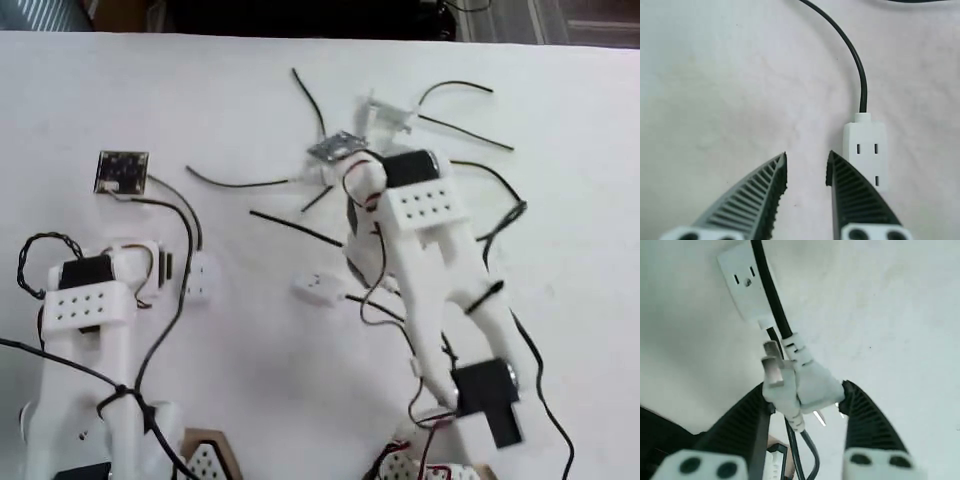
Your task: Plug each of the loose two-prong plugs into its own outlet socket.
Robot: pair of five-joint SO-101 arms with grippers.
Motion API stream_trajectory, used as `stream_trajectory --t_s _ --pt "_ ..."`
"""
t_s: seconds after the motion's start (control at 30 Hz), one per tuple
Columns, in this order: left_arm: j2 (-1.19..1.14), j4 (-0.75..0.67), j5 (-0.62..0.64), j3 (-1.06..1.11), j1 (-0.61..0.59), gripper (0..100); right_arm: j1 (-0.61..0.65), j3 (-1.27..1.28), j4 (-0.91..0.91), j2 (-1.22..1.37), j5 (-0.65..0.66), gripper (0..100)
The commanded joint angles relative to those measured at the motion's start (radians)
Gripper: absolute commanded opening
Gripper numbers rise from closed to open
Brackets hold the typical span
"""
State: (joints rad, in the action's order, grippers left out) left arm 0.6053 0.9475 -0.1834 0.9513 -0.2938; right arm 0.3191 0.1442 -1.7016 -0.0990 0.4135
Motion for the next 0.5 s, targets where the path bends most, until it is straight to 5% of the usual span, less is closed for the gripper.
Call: stream_trajectory --t_s 0.0,0.23,0.47 --pt "0.028 -0.02 0.002 0.0 -0.012 14 -0.016 0.06 -0.013 -0.168 -0.002 28.5" --pt "0.027 -0.02 0.002 0.0 -0.012 14 -0.048 0.092 -0.008 -0.269 0.005 30.1" --pt "0.027 -0.02 0.002 0.0 -0.012 14 -0.134 0.094 0.16 -0.071 0.011 30.1"
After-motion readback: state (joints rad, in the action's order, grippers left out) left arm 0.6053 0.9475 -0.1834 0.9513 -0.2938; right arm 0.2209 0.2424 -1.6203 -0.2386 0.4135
